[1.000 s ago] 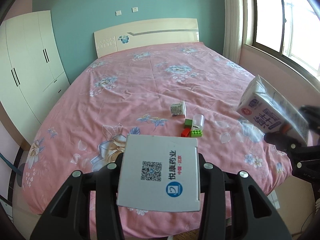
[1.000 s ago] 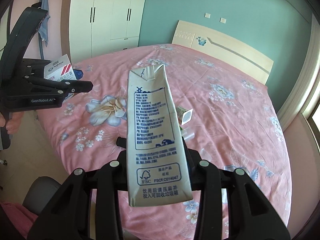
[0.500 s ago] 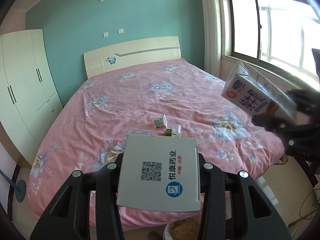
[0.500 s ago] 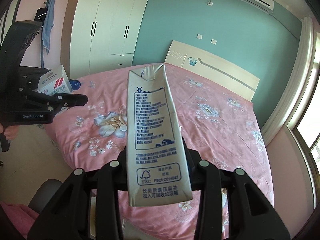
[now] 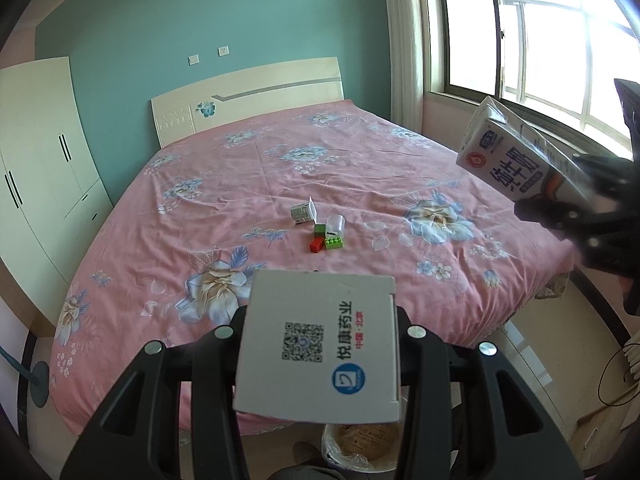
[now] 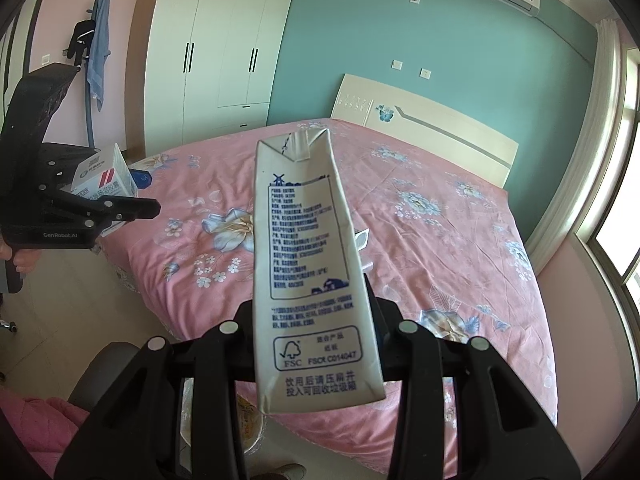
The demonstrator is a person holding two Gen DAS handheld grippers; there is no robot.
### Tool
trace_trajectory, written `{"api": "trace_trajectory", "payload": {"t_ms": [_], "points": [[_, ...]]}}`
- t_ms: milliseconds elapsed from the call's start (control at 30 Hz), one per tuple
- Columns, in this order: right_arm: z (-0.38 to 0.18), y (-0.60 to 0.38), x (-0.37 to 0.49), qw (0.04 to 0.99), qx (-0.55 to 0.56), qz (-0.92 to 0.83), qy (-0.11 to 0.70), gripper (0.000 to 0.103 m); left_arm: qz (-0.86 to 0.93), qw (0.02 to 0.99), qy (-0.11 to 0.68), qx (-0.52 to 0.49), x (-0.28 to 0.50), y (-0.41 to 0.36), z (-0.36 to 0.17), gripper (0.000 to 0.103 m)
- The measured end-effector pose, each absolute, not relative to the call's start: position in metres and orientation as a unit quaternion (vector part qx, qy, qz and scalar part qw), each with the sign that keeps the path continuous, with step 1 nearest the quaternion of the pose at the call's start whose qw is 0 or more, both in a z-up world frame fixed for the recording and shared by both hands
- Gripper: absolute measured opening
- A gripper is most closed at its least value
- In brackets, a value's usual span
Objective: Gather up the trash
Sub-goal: 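Lift the box and carton and carry both toward the trash bin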
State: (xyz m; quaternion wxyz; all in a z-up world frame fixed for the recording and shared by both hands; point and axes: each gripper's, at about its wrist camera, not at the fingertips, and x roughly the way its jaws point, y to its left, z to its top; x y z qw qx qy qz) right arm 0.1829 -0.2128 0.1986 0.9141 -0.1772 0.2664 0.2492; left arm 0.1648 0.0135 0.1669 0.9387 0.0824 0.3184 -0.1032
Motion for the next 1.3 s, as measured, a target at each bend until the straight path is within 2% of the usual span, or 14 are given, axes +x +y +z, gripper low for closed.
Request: {"api": "trace_trajectory", "payload": {"t_ms": [1300], "points": [[-0.061, -0.179, 0.162, 0.806, -0.133, 0.324, 0.476, 0.039, -0.139, 0.818, 0.554, 0.065, 0.178, 0.005, -0.100, 0.045]]}}
